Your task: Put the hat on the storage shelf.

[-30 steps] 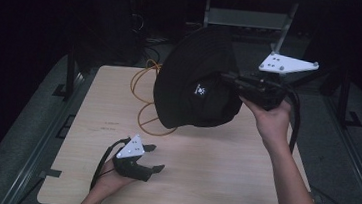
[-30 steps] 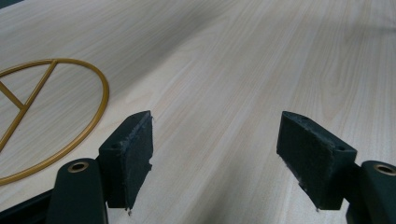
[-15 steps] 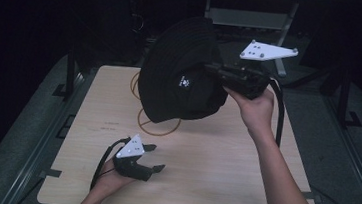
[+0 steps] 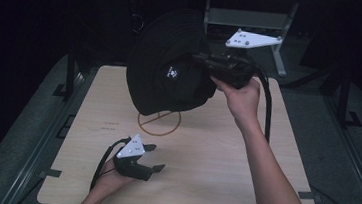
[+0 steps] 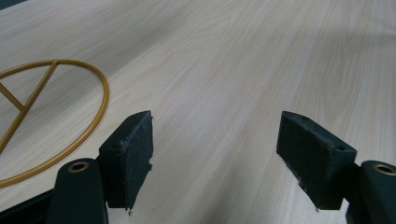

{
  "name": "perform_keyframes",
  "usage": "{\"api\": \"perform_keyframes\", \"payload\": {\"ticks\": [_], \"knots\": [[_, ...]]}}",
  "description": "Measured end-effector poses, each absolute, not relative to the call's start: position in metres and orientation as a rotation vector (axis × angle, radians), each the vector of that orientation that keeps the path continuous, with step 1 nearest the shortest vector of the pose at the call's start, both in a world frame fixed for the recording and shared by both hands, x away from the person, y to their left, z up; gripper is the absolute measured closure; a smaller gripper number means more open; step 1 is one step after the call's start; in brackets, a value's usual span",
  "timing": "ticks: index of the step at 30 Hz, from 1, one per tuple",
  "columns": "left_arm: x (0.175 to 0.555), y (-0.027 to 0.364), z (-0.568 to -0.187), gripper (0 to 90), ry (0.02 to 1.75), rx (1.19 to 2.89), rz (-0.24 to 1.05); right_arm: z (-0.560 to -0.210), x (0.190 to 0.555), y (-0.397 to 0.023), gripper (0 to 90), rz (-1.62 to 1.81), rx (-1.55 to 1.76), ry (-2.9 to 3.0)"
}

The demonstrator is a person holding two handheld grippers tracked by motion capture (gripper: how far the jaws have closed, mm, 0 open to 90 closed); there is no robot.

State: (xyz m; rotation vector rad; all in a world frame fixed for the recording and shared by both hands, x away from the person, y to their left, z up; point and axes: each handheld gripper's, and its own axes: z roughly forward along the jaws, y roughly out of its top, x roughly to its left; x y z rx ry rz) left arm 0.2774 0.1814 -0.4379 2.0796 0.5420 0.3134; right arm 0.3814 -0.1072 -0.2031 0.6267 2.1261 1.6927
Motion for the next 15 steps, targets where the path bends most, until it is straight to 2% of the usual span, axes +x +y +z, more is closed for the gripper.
{"api": "perform_keyframes", "payload": {"ticks": [15], "knots": [[0.281,0.185,-0.436,26.7,0.543,2.076,0.314,-0.198,0.412,-0.073,87.1,1.702,0.613,2.169]]}}
